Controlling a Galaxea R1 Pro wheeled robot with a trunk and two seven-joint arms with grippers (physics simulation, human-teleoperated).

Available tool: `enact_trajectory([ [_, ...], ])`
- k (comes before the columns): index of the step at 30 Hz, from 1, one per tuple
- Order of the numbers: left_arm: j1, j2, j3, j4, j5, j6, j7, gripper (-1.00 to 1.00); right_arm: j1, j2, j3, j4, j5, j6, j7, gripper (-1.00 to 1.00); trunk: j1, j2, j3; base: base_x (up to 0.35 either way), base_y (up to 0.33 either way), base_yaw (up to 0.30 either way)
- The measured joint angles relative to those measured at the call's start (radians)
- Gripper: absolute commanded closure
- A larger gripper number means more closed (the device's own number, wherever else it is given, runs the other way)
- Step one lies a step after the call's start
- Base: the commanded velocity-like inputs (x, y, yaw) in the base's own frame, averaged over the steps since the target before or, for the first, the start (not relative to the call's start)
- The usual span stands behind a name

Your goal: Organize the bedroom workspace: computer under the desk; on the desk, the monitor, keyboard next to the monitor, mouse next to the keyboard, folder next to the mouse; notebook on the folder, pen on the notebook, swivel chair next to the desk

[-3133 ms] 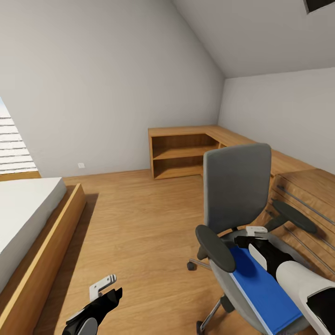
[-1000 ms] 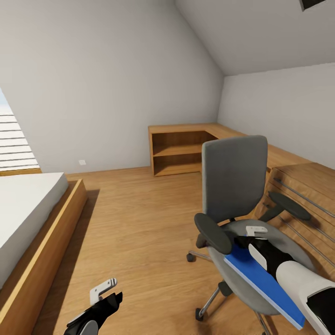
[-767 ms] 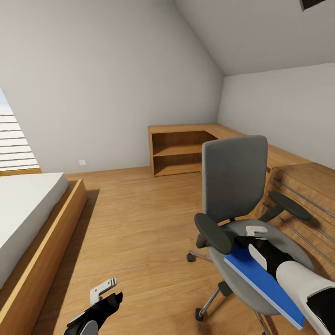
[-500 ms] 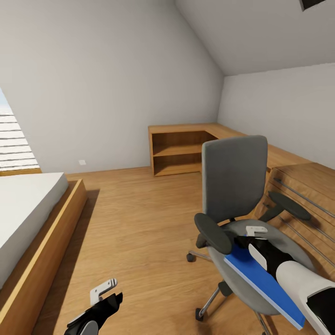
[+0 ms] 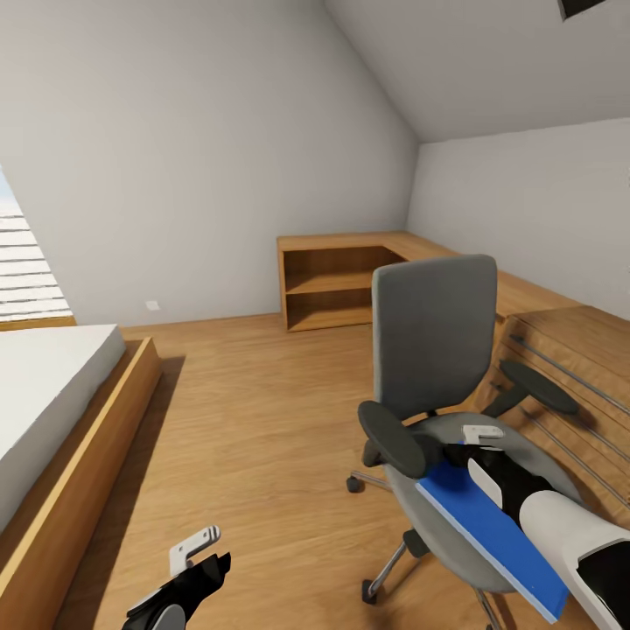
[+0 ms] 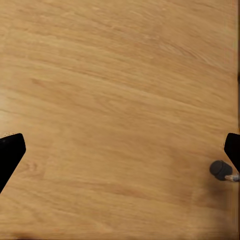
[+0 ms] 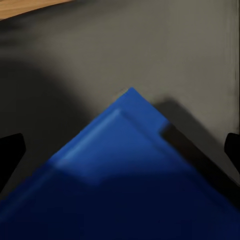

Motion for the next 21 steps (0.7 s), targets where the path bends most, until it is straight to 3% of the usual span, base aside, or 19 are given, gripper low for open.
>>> enact_trajectory([
  [21, 0.0, 0.0, 0.0, 0.0, 0.001, 0.0, 0.0, -1.0, 0.0, 0.0, 0.0, 0.0, 0.0, 0.0, 0.0, -1.0, 0.0, 0.0, 0.0, -0.016, -0.031, 0.0],
])
